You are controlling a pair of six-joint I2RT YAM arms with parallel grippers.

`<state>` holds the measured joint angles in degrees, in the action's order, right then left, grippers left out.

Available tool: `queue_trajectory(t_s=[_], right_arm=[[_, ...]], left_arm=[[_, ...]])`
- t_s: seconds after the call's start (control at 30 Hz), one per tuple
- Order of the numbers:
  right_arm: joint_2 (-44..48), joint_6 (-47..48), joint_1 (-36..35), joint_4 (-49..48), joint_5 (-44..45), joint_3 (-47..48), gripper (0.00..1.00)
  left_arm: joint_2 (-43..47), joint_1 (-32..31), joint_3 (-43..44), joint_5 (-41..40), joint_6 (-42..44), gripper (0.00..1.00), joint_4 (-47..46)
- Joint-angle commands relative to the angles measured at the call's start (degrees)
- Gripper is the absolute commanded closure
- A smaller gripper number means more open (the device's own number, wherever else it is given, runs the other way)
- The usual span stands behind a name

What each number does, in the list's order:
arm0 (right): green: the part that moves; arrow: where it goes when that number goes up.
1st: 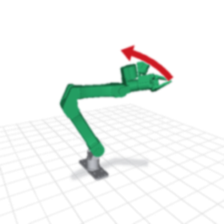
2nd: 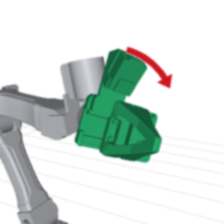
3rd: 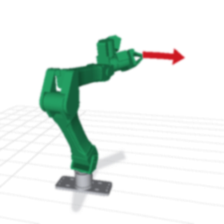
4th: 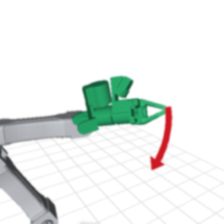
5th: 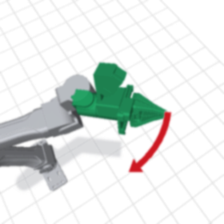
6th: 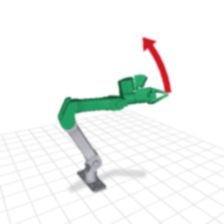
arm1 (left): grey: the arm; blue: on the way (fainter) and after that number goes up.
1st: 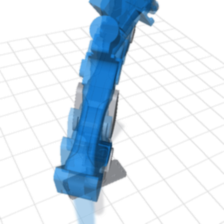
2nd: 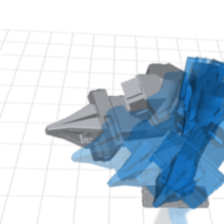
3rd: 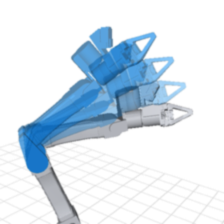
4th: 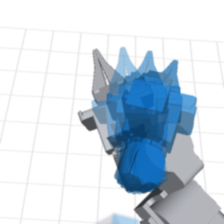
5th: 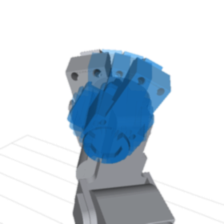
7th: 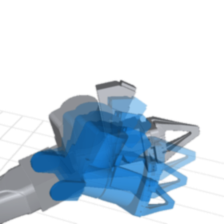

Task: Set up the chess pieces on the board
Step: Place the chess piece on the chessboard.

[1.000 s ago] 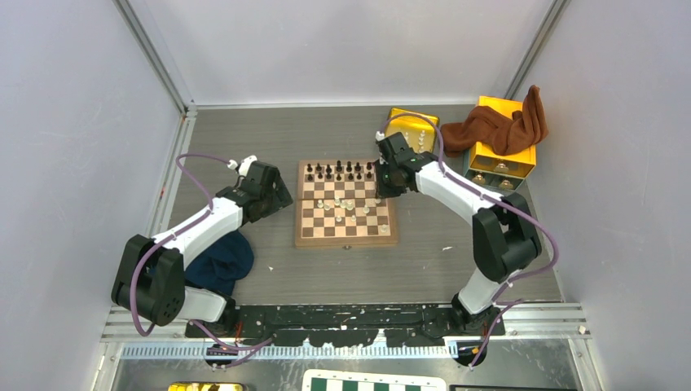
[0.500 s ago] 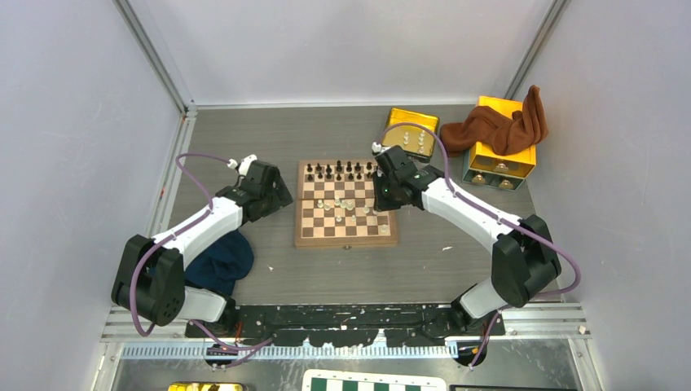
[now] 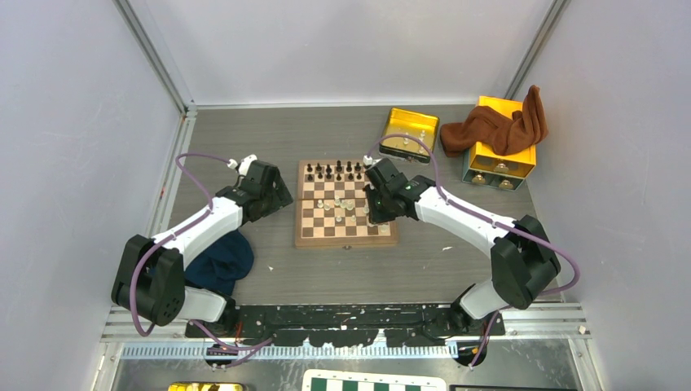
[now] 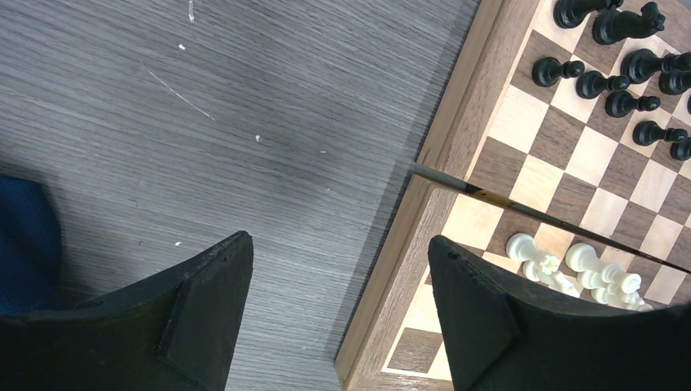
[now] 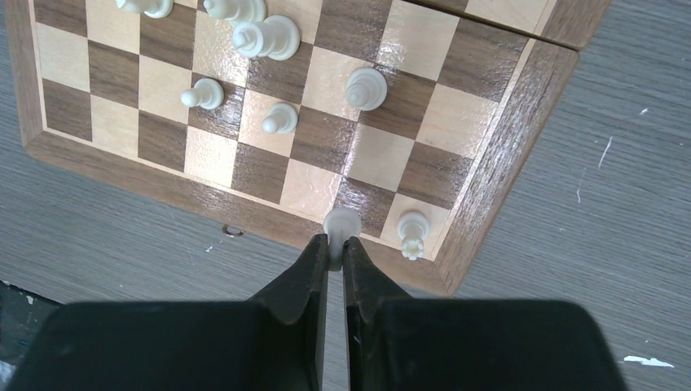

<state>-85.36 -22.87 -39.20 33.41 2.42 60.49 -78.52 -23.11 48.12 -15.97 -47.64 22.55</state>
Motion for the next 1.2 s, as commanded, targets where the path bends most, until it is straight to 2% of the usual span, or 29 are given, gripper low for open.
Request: queue_trajectory(t_s=[0.0,1.17], right_arm=[[1.63,-1.18,-0.88,-2.3,1.64,-0.38,0.99],[-1.29,-6.6,-3.83,-7.5,9.52,-4.57,0.99]], left_arm=[[1.48,0.35,1.01,-0.04,0.0,0.2,-1.67],[0.84,0.41,0.4,0.39,1.75,0.2,-1.71]])
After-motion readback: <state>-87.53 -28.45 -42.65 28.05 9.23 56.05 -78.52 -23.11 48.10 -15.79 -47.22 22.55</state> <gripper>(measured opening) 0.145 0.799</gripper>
